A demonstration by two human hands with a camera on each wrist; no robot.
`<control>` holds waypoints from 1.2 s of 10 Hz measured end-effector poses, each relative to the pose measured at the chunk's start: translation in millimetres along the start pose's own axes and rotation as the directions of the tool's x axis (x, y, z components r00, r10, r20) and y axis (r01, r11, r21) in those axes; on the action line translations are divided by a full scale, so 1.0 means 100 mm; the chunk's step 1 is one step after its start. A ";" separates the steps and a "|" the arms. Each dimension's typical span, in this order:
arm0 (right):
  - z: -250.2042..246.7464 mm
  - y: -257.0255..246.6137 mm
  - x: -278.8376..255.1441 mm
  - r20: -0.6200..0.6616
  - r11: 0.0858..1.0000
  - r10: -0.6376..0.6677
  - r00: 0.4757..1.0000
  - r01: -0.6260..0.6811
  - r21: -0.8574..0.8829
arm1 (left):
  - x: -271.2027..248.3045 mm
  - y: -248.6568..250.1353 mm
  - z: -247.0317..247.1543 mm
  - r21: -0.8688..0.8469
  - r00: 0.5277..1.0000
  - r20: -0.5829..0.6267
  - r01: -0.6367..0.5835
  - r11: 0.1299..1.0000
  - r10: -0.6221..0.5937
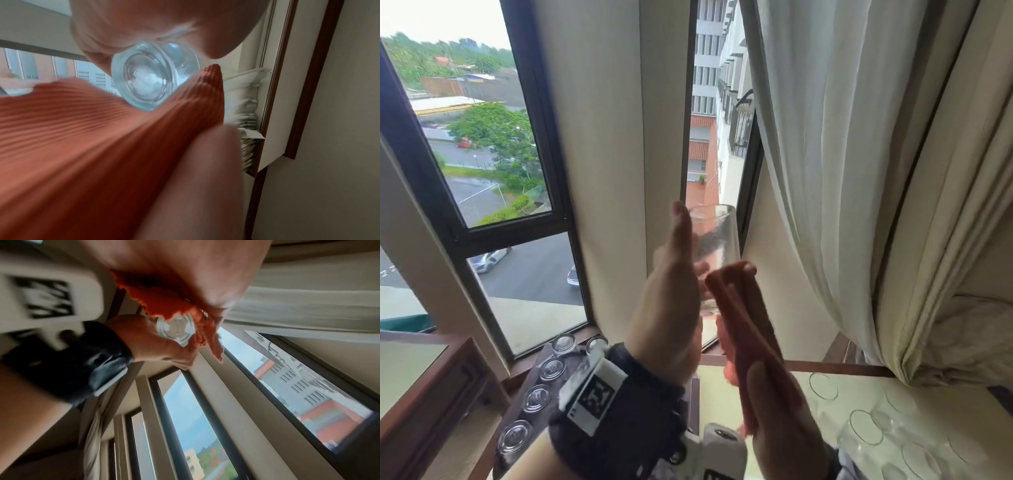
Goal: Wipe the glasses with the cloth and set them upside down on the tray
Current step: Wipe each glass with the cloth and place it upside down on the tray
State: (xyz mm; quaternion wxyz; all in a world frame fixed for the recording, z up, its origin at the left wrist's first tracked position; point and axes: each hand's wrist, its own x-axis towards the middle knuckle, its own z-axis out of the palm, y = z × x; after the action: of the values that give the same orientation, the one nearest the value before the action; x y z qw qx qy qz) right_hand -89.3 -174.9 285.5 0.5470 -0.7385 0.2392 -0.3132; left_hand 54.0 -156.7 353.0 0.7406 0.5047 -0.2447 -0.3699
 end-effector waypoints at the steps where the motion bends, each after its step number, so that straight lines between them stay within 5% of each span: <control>1: 0.08 0.25 0.16 -0.088 0.950 -0.109 0.990 0.130 0.284 | 0.08 -0.04 -0.13 0.095 0.999 0.031 -0.032 0.995 0.029; 3: -0.07 0.04 0.46 -0.220 0.956 -0.145 0.965 0.194 0.219 | -0.12 -0.26 -0.01 0.180 0.994 0.111 -0.014 0.984 -0.007; 5: -0.08 -0.16 0.52 -0.204 0.935 -0.289 0.935 0.321 0.148 | -0.20 -0.32 0.03 0.214 0.984 0.180 -0.044 0.976 0.004; 6: 0.08 0.11 0.33 -0.089 0.945 -0.323 0.942 0.326 0.025 | -0.14 -0.18 -0.04 0.162 0.996 0.085 -0.019 0.987 0.005; 7: 0.20 0.32 0.18 -0.078 0.984 -0.056 0.995 0.068 0.167 | -0.08 -0.06 -0.12 0.095 0.997 0.051 -0.071 0.993 0.066; 9: -0.01 0.03 0.45 -0.055 0.958 -0.010 0.998 0.025 0.286 | -0.16 -0.25 -0.11 0.142 0.979 0.191 -0.097 0.985 0.069; 10: -0.01 -0.17 0.55 -0.160 0.945 -0.206 0.965 0.239 0.222 | -0.20 -0.29 -0.06 0.157 0.986 0.154 -0.093 0.983 0.068; 11: 0.12 -0.18 0.47 -0.129 0.872 -0.471 0.872 0.483 0.081 | -0.14 -0.26 -0.05 0.156 0.994 0.104 -0.048 0.987 0.031; 12: 0.16 0.00 0.25 0.045 0.937 -0.348 0.936 0.345 0.059 | -0.04 -0.15 -0.14 0.079 0.999 -0.033 -0.028 0.996 0.031</control>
State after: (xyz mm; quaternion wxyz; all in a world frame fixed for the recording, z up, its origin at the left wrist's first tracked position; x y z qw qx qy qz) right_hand -60.7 -181.8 287.3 0.5078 -0.7636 0.0825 -0.3903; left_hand 57.3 -149.1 333.9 0.7296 0.5360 -0.2540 -0.3404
